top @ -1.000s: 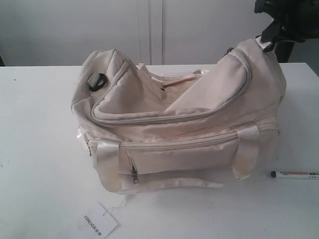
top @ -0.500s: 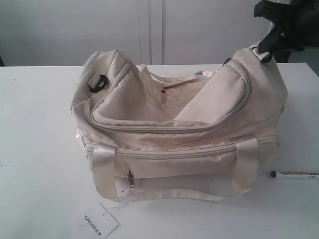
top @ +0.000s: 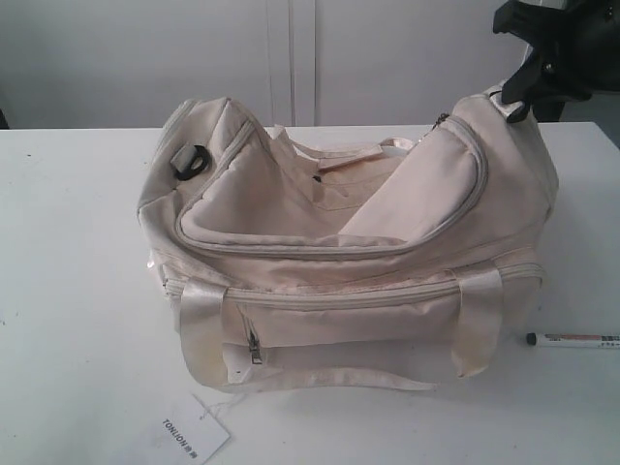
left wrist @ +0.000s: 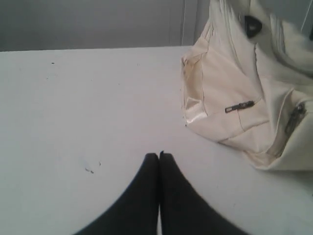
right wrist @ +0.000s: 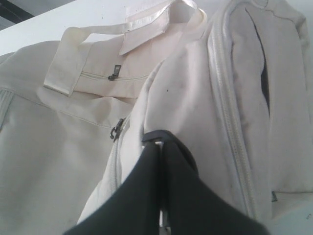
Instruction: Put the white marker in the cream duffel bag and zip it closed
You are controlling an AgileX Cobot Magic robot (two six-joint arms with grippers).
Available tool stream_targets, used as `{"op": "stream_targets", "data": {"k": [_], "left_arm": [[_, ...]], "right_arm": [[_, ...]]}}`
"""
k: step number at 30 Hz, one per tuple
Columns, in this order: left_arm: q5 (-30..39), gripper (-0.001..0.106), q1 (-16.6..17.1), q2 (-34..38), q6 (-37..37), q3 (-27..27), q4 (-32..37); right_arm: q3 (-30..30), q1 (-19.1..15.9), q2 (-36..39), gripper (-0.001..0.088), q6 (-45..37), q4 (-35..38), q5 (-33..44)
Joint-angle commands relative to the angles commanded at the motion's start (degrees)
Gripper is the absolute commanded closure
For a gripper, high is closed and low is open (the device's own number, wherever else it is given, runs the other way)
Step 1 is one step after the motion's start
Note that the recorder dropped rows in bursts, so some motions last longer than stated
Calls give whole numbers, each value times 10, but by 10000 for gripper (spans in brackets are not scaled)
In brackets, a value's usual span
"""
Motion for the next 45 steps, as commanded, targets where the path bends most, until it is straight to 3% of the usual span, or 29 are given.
{"op": "stream_targets", "data": {"k": [3, 8, 13, 21, 33, 45], "left_arm": [[-47, 1053, 0, 0, -19, 0, 0], [85, 1053, 0, 28, -18, -113, 0], [198, 1053, 0, 117, -15, -225, 0], [234, 1053, 0, 247, -5, -309, 2], [292, 1053, 0, 480, 109, -492, -9], [337, 1053, 0, 675, 363, -627, -237]], "right_arm": [[0, 0, 0, 868, 0, 0, 0], [0, 0, 0, 868, -1, 0, 0], [0, 0, 0, 868, -1, 0, 0], [0, 0, 0, 868, -1, -2, 0], [0, 0, 0, 868, -1, -3, 0], [0, 0, 0, 868, -1, -3, 0]]}}
